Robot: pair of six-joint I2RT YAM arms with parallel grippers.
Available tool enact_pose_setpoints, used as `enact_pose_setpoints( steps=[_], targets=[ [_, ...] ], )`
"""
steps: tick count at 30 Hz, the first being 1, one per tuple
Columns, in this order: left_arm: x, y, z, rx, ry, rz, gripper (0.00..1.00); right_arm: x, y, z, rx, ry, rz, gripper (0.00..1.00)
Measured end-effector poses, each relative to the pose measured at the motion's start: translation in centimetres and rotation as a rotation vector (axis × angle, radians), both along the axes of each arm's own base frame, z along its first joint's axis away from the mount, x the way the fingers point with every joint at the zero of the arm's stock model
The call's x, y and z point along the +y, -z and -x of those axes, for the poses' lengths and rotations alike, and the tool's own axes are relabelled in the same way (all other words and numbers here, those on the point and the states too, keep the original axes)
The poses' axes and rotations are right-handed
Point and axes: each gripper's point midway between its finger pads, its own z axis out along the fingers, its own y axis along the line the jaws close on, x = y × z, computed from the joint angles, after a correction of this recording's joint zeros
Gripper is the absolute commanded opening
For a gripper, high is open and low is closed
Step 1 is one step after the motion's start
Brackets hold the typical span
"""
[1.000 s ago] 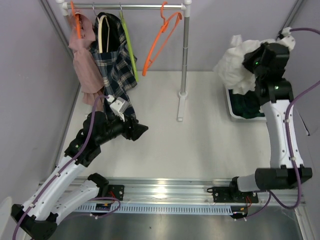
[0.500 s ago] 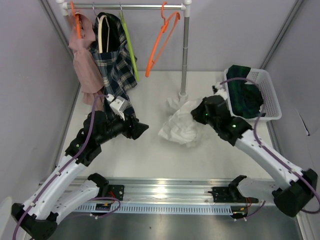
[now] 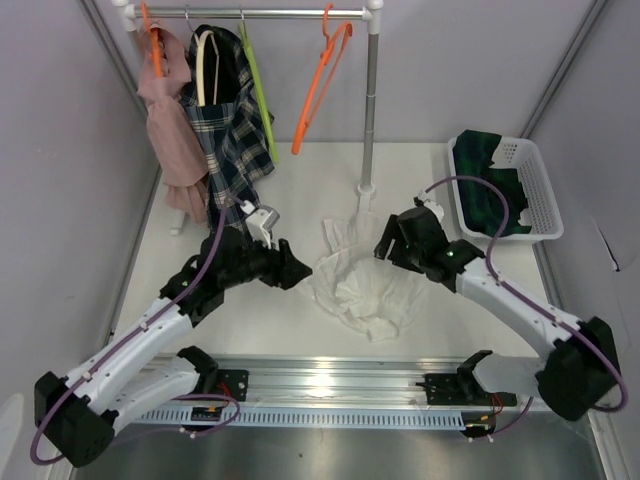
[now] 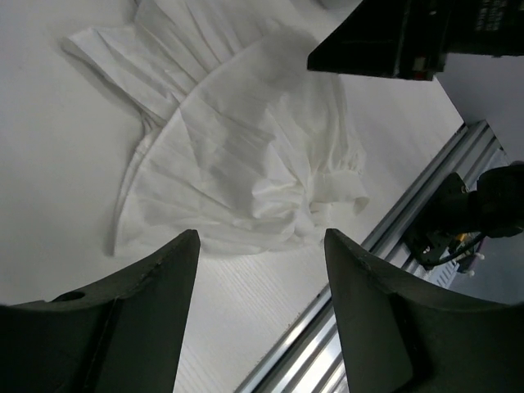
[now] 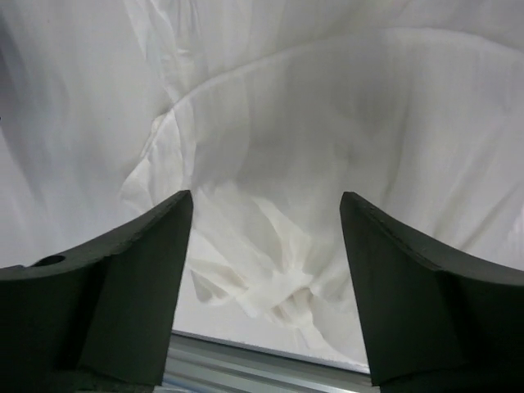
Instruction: Place the skirt on the hanger
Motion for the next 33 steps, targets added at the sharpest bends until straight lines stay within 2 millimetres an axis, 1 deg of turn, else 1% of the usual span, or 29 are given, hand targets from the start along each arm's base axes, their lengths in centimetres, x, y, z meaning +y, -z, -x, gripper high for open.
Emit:
enact_pose_setpoints(
  steps=[1, 2, 4, 5, 8, 9, 11, 12, 14, 17, 19, 21, 22, 24, 27, 30, 32, 33],
  targets=[
    [-0.4, 0.7, 0.3, 0.02, 0.013, -0.003, 0.66, -0.3, -0.4, 0.9, -0.014, -0.006, 0.008, 0.64],
    [-0.9, 1.6, 0.8, 0.046, 0.027, -0.009, 0.66, -0.6, -0.8, 1.8, -0.031, -0.009, 0.021, 0.6],
    [-1.6, 3.0, 1.4, 0.08, 0.04, -0.021, 0.66, -0.8, -1.6, 3.6, -0.06, -0.04, 0.041, 0.56],
    [-2.0, 3.8, 1.8, 0.101, 0.046, -0.028, 0.65, -0.8, -1.8, 4.2, -0.072, -0.054, 0.048, 0.54],
    [-2.1, 5.6, 2.5, 0.146, 0.033, -0.035, 0.66, 0.8, -2.2, 6.5, -0.096, -0.155, 0.077, 0.51],
    [-1.9, 6.1, 2.5, 0.159, 0.014, -0.04, 0.66, 1.6, -1.8, 7.4, -0.091, -0.198, 0.099, 0.51],
    [-1.5, 6.4, 2.2, 0.165, -0.023, -0.043, 0.68, 2.9, -0.7, 8.9, -0.068, -0.272, 0.164, 0.51],
    [-1.2, 6.2, 2.0, 0.158, -0.047, -0.042, 0.68, 3.6, 0.0, 9.5, -0.056, -0.304, 0.199, 0.52],
    [-0.5, 5.2, 1.5, 0.12, -0.101, -0.026, 0.69, 5.0, 1.9, 10.7, -0.027, -0.369, 0.271, 0.54],
    [0.4, 3.7, 1.2, 0.079, -0.152, -0.001, 0.7, 5.9, 4.4, 12.2, 0.009, -0.435, 0.361, 0.54],
    [0.9, 2.7, 1.0, 0.055, -0.181, 0.012, 0.7, 6.2, 5.5, 12.8, 0.024, -0.46, 0.413, 0.54],
    [1.4, 1.7, 0.9, 0.033, -0.206, 0.025, 0.7, 6.8, 6.2, 13.0, 0.03, -0.477, 0.466, 0.54],
    [1.5, 1.2, 0.8, 0.026, -0.217, 0.032, 0.7, 7.2, 6.4, 13.1, 0.028, -0.485, 0.487, 0.57],
    [1.8, 0.7, 0.8, 0.016, -0.228, 0.038, 0.7, 8.1, 6.7, 13.2, 0.023, -0.499, 0.526, 0.57],
    [2.0, 0.6, 0.8, 0.015, -0.236, 0.036, 0.7, 9.3, 7.5, 13.2, 0.017, -0.514, 0.567, 0.57],
    [2.1, 0.9, 0.9, 0.026, -0.237, 0.025, 0.69, 9.4, 8.2, 13.1, 0.024, -0.513, 0.628, 0.57],
    [2.2, 1.0, 1.0, 0.029, -0.237, 0.023, 0.69, 9.3, 8.6, 12.7, 0.026, -0.501, 0.675, 0.53],
    [2.2, 1.0, 1.0, 0.03, -0.238, 0.023, 0.69, 9.3, 8.7, 12.5, 0.025, -0.495, 0.692, 0.49]
  ],
)
